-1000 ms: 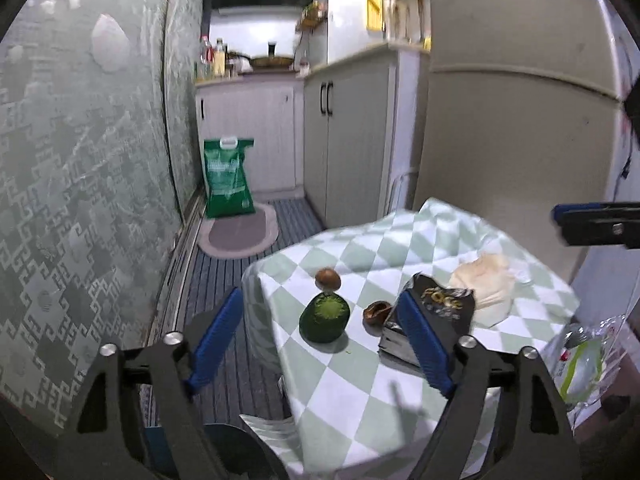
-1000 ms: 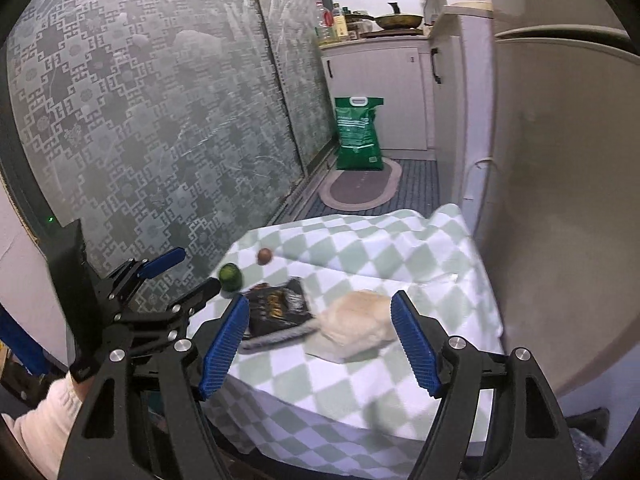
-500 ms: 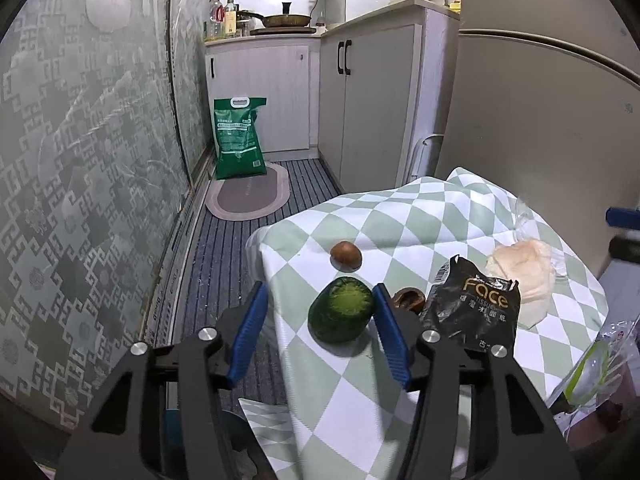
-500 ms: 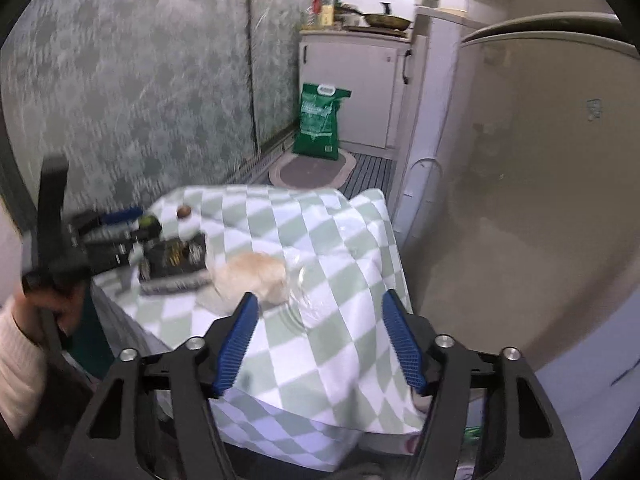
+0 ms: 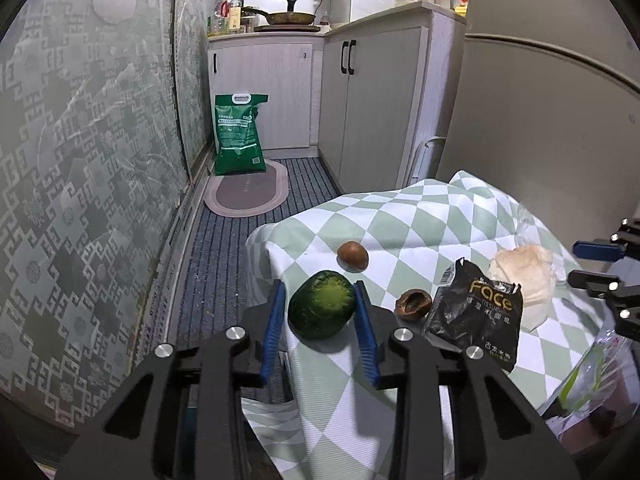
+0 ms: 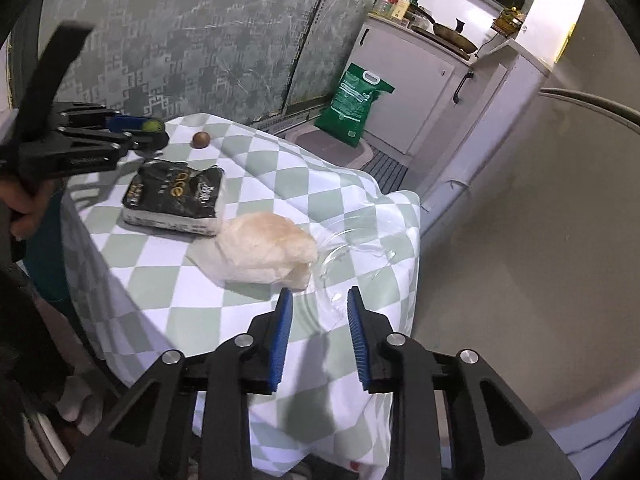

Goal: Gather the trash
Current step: 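Grasp the green fruit with the left tool while the right tool grasps the plastic cup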

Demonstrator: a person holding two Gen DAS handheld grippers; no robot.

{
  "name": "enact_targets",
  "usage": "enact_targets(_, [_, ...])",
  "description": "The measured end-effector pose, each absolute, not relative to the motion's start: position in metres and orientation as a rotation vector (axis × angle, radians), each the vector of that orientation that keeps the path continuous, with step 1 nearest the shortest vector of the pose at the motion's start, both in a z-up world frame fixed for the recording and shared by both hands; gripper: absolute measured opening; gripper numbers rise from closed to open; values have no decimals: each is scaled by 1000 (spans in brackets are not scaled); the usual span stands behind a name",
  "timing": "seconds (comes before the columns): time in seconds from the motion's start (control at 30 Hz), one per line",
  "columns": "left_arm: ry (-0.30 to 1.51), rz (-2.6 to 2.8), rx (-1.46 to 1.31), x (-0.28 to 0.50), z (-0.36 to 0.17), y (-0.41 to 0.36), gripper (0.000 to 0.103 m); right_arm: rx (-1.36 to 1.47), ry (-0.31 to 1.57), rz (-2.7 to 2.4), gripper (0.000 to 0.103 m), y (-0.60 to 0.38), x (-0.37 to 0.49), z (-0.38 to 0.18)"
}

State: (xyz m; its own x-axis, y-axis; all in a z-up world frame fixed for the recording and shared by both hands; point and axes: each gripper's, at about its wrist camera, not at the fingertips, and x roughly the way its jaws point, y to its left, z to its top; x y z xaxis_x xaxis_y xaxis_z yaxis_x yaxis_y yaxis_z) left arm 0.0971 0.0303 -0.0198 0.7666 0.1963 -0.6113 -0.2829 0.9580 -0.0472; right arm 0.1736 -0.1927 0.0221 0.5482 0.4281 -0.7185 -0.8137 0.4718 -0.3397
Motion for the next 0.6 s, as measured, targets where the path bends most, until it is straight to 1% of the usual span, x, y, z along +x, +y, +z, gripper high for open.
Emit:
enact_targets(0.1, [643,264,-138,96,-19,32,33,-780,588,798,22,-188,176,16])
enact_targets(0.23, [630,261,-161,94,-17,35,33,-809,579,787,19,-183,180,9])
enact_targets(0.37, [614,254,-207,91,-15,42,33,-828,575,776,13,-180,180,4])
enact_targets(0.5, [593,242,-257,87,-13,49,33,-820,585,773,3,-180,181,6])
enact_targets(0.6, [559,234,-286,82,-8,52,33,-811,591,775,3,-179,182,6])
